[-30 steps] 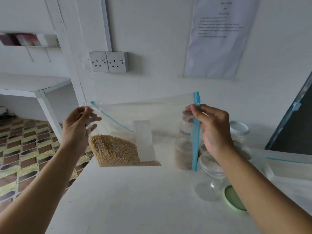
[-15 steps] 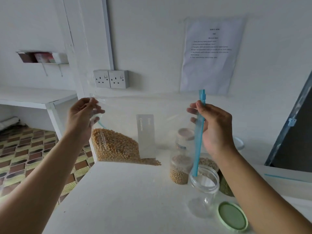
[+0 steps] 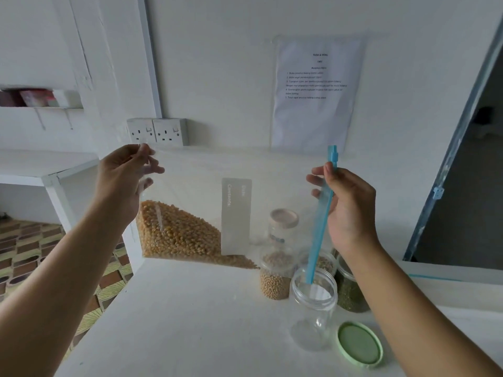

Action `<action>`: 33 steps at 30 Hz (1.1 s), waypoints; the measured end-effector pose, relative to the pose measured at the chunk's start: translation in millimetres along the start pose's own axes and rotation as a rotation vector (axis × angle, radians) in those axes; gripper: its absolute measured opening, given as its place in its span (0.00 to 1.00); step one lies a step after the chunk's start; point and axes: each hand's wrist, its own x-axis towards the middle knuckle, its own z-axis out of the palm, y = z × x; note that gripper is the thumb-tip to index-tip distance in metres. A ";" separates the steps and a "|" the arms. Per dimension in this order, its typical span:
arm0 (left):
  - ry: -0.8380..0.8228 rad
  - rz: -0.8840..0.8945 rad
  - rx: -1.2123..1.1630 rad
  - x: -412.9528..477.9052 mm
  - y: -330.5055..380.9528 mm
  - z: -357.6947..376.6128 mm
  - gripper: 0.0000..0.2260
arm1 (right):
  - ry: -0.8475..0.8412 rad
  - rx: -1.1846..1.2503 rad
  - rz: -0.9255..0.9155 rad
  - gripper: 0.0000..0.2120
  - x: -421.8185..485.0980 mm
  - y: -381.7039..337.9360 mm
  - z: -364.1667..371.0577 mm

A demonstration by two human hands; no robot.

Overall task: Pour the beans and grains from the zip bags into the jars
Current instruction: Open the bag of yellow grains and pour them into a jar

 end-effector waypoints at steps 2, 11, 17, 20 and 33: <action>-0.007 0.014 0.006 -0.1 3.7 3.7 0.10 | 0.016 -0.012 -0.005 0.09 0.3 1.8 -3.3; -0.003 0.006 0.023 -3.7 5.6 14.7 0.10 | 0.029 -0.026 -0.015 0.10 1.4 2.4 -15.4; -0.012 0.031 0.030 -5.8 13.3 21.7 0.09 | 0.043 -0.023 -0.009 0.10 1.1 2.9 -22.5; -0.013 0.037 0.045 -5.6 14.8 23.9 0.10 | 0.063 -0.013 0.015 0.11 -0.5 5.6 -24.3; -0.044 0.052 0.061 -1.9 18.1 33.1 0.10 | 0.129 -0.005 0.032 0.12 -5.9 8.7 -28.7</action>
